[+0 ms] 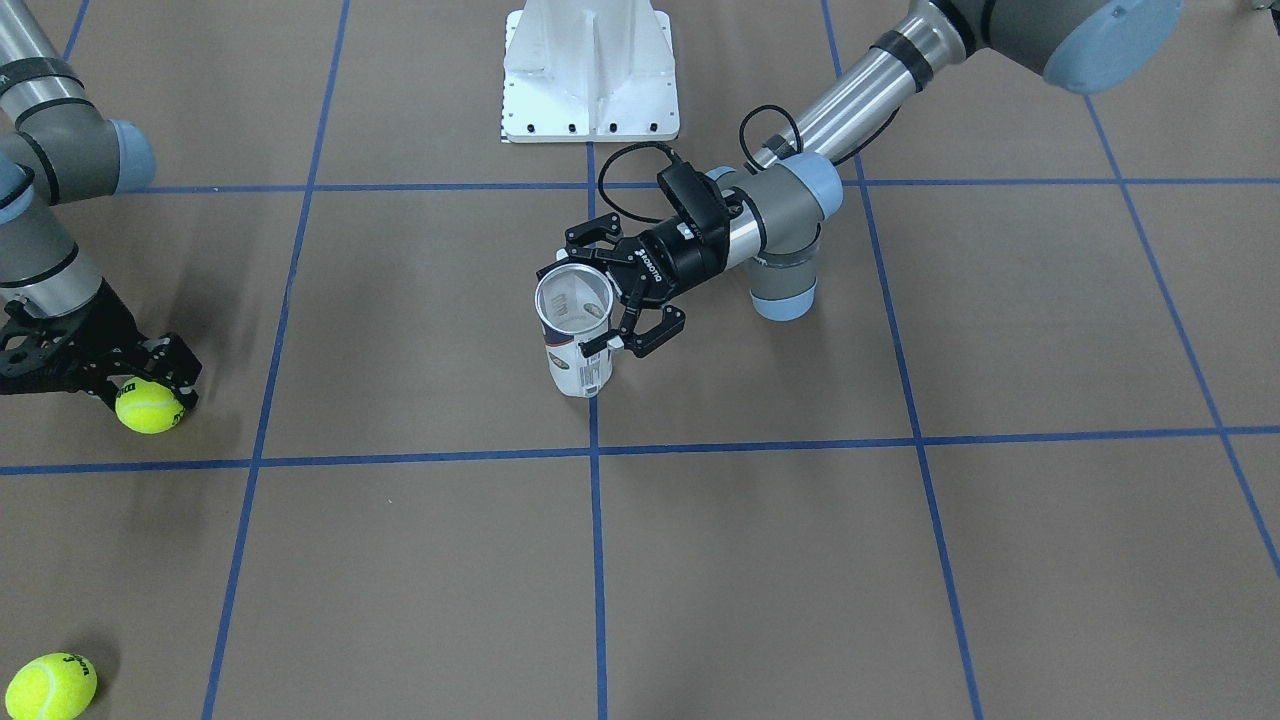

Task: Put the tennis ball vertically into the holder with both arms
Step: 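Carry the ball with the right gripper above the can's opening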

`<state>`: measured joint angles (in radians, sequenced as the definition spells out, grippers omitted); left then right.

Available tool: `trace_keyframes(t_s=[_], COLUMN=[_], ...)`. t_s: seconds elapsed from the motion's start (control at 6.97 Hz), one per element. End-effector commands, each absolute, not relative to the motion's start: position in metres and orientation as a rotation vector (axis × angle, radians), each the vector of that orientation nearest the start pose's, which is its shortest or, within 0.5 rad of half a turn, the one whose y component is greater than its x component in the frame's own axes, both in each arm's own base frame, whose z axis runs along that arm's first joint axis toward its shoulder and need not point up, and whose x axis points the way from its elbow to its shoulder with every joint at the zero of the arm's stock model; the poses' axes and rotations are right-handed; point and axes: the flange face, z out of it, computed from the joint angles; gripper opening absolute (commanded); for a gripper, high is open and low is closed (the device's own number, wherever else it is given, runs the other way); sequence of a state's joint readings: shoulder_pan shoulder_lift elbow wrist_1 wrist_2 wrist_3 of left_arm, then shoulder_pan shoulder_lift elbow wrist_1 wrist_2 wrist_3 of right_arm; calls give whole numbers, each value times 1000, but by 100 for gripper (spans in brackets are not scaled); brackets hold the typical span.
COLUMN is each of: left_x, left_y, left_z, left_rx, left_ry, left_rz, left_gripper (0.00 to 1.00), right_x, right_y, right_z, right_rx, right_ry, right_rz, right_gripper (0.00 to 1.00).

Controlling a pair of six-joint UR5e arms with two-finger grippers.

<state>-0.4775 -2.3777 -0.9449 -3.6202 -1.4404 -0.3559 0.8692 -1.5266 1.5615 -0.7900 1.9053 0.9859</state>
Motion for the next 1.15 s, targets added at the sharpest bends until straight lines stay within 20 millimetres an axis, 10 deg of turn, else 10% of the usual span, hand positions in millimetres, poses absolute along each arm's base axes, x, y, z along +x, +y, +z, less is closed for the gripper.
trace_keyframes(t_s=[0.0,0.29,1.0], left_x=[563,564,564], left_y=[-456,-455,-455], left_z=[247,248,248], left_rx=[1721,1720,1719], left_ry=[1428,1430,1429], left_rz=[259,260,260], left_gripper=[99,99,99], right_x=[-274,-273,-299], right_y=[-481,-479,-495], right_z=[556,498,218], right_rx=[305,293,163], right_ry=[-824,-840,-893], right_rz=[127,119,271], right_gripper=[0,0,0])
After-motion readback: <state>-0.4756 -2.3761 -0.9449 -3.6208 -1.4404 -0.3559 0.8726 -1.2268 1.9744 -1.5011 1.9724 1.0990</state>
